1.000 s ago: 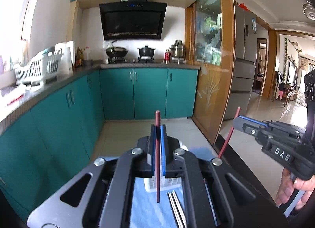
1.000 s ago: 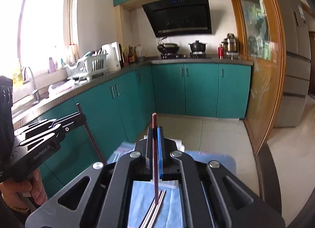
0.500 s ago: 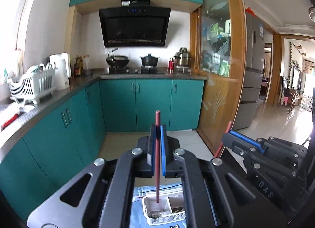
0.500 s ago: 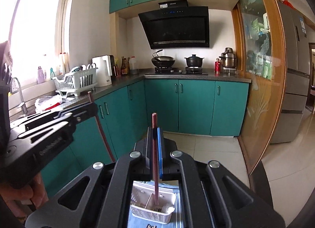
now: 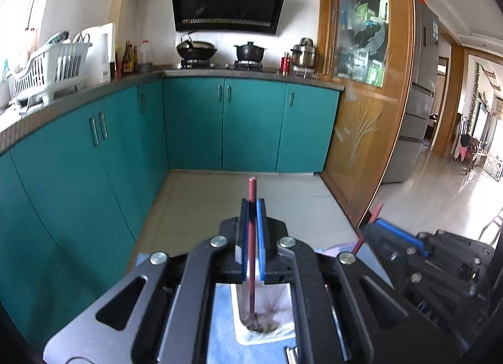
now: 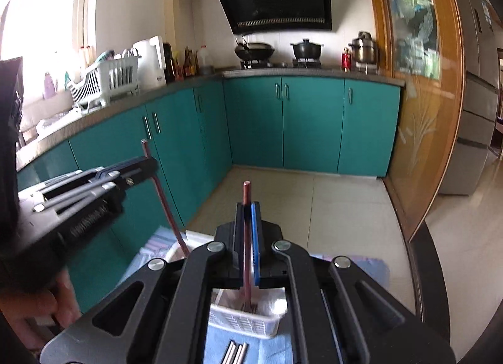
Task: Organize utensils
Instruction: 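Open both tools and withdraw from the caddy, then move both open tools down toward the chopsticks lying on the cloth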
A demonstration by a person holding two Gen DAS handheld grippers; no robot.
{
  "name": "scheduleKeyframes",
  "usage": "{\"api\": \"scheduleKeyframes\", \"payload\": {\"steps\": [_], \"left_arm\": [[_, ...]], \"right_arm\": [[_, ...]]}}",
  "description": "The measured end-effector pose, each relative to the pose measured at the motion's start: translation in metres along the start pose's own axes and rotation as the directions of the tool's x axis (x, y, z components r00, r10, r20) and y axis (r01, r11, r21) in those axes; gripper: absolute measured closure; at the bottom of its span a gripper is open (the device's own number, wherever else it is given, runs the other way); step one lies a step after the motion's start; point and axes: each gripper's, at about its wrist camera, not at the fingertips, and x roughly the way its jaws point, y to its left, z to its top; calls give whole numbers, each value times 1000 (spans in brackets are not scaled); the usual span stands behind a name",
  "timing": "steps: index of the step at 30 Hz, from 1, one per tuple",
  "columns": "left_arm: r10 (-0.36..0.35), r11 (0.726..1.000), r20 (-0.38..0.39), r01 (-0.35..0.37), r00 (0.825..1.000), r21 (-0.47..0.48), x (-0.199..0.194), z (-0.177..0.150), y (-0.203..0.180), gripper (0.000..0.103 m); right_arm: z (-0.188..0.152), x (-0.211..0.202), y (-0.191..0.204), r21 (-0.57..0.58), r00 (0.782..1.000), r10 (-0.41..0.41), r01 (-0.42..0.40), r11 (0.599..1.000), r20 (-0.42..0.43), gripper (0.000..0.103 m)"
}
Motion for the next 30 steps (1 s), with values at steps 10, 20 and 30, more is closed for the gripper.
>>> {"api": "scheduleKeyframes", "payload": {"steps": [10, 20, 30], "left_arm": [[33, 999, 72, -30, 997, -45, -65, -75, 20, 18], [72, 996, -24, -73, 997, -48, -136, -193, -9, 9], [98, 995, -88, -99, 991, -6, -137, -236, -23, 10]], "right_arm": [[-50, -91, -28, 95, 988, -51, 38, 995, 143, 28], [-189, -119, -19, 161, 996, -68, 75, 984, -52, 15], [-221, -118, -6, 115, 991, -51, 66, 991, -124, 16]]}}
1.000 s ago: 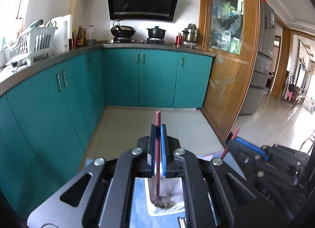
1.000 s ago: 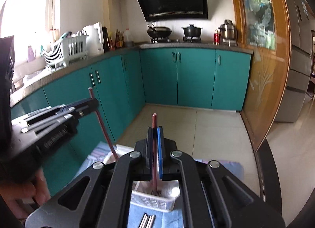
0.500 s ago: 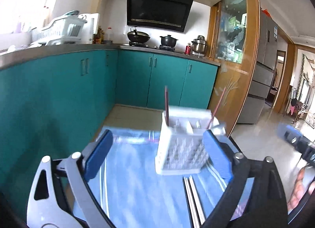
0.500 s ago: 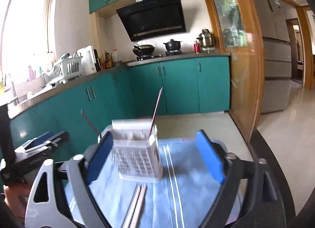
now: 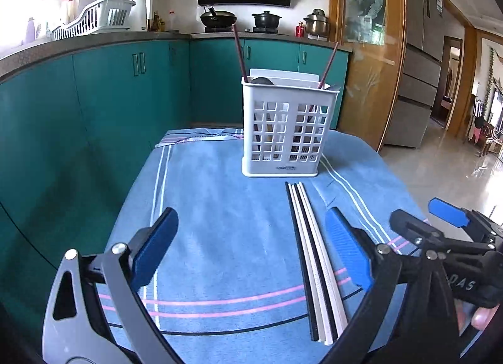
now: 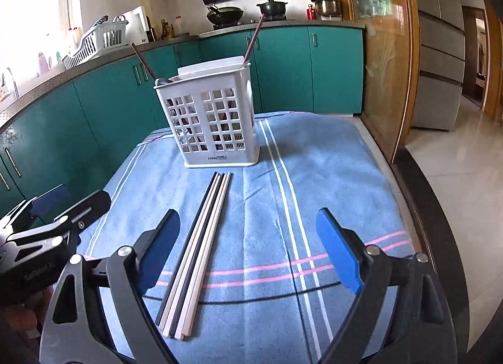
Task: Organize utensils
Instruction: 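Move both open tools down toward the chopsticks lying on the cloth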
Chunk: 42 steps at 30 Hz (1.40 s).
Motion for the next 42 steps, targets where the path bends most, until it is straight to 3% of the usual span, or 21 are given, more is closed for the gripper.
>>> {"api": "scheduleKeyframes", "payload": {"steps": [17, 20, 21, 24, 26, 31, 34, 42], "left_arm": [[-22, 1000, -47, 23, 999, 13, 14, 3, -6, 11], [-27, 999, -67, 29, 997, 18, 24, 3, -7, 15], [-32, 999, -83, 33, 996, 17, 30, 3, -6, 22], [-52, 999, -169, 54, 984, 7, 58, 4, -5, 38], [-63, 997, -224, 69, 973, 18, 79, 1, -8, 40], [-92, 994, -272, 103, 958, 26, 106, -1, -16, 48], [-106, 992, -305, 122, 946, 33, 117, -5, -22, 49], [-34, 997, -360, 55, 932, 48, 133, -13, -23, 51]], "right_arm": [[1, -1, -9, 3, 1000, -14, 13, 1000, 6, 16], [2, 1, -11, 7, 1000, -15, 15, 1000, -1, 16], [3, 2, -12, 9, 1000, -18, 18, 1000, -3, 16], [5, 7, -17, 22, 1000, -22, 22, 1000, -17, 16], [6, 10, -18, 24, 999, -17, 18, 1000, -27, 16], [5, 16, -19, 18, 999, -28, 29, 999, -38, 16], [5, 21, -21, 17, 998, -29, 30, 999, -51, 16], [5, 22, -24, 22, 998, -29, 30, 999, -54, 16]]}}
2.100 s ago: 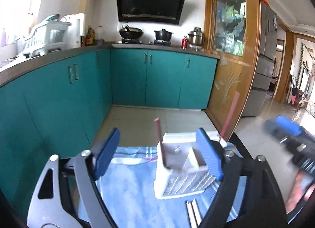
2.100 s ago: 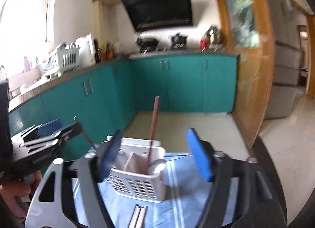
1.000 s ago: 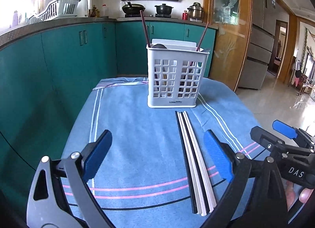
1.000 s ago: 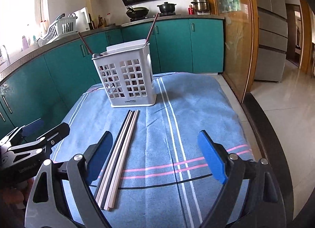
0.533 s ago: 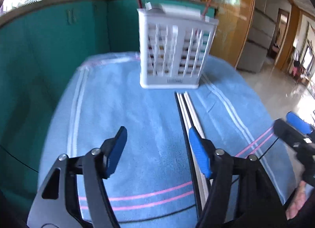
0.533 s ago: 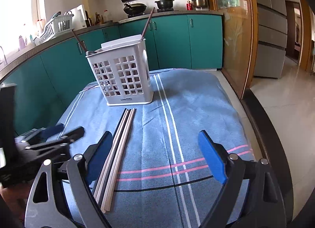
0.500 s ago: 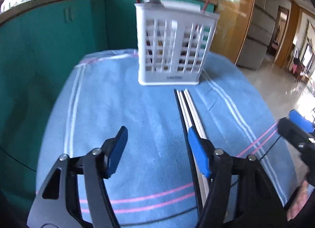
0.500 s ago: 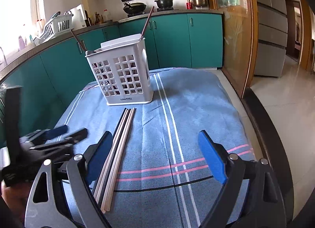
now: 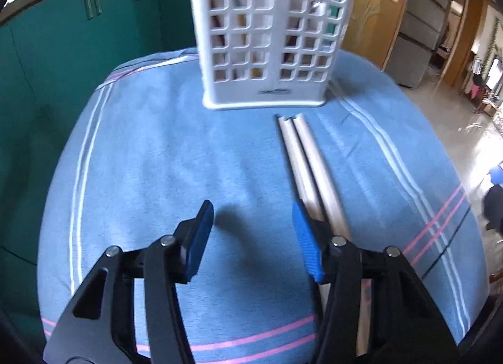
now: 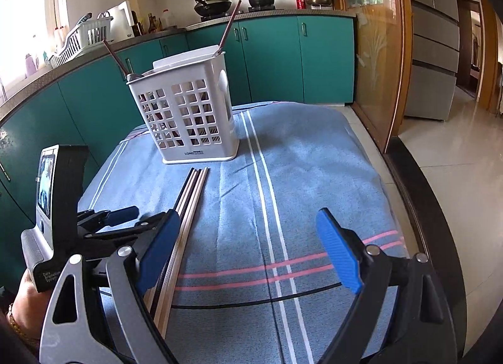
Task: Organize utensils
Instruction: 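Move both open tools down toward the chopsticks lying on the cloth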
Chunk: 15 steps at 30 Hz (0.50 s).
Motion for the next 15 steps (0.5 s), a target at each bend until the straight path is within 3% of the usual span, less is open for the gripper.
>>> {"api": "scheduleKeyframes", "payload": {"steps": [6, 11, 15], "left_arm": [[24, 1000, 8, -25, 1000, 20, 0, -3, 3, 50], [-72, 997, 38, 73, 997, -20, -11, 2, 9, 53], [-55, 998, 22, 55, 998, 12, -5, 0, 1, 52]], "right_arm": [[-2, 3, 5, -24, 1000, 9, -10, 1000, -12, 16], [-3, 5, 5, -23, 1000, 5, -5, 1000, -17, 16], [-3, 6, 5, -18, 1000, 6, -7, 1000, -21, 16]]}}
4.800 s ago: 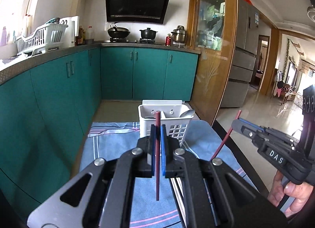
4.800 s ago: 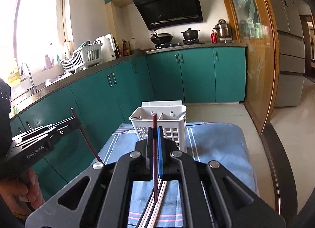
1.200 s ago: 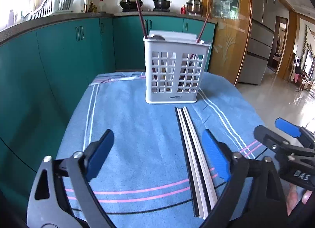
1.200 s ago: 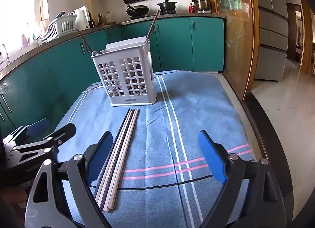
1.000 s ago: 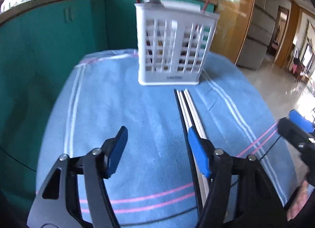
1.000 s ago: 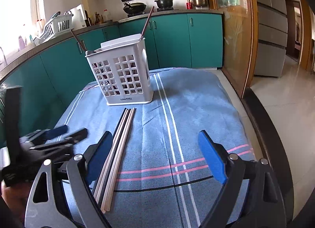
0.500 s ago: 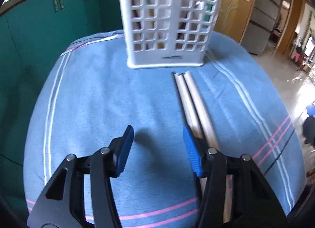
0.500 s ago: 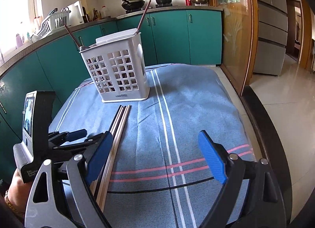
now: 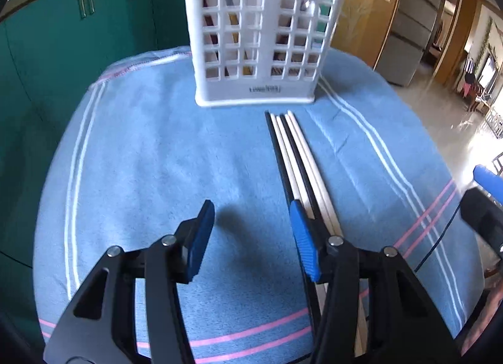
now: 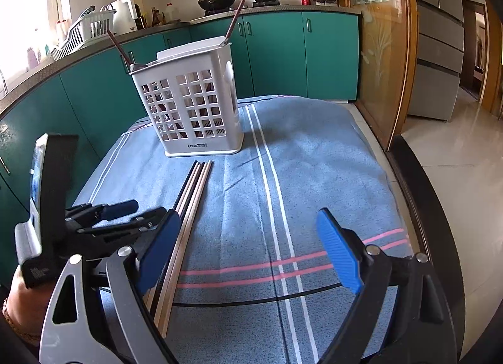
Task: Organize utensils
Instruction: 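Move both open tools down toward the chopsticks lying on the cloth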
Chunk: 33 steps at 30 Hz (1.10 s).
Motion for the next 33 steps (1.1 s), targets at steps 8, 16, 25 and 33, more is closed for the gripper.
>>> {"api": "scheduleKeyframes", "payload": {"steps": [8, 16, 25, 33], "left_arm": [[-2, 1000, -8, 2, 1000, -1, 4, 3, -3, 49], [71, 997, -29, -70, 997, 36, 10, 3, -11, 43], [138, 990, -44, -139, 990, -22, 0, -3, 21, 46], [177, 984, -53, -178, 983, -26, -7, -3, 37, 45]], "right_arm": [[-2, 2, 2, -5, 1000, -2, 2, 1000, -9, 16], [-6, 6, 11, -27, 1000, -2, 2, 1000, -22, 16], [-5, 28, 28, -82, 999, -36, 33, 996, -29, 16], [-7, 74, 53, -182, 985, -131, 109, 977, -110, 17]]}}
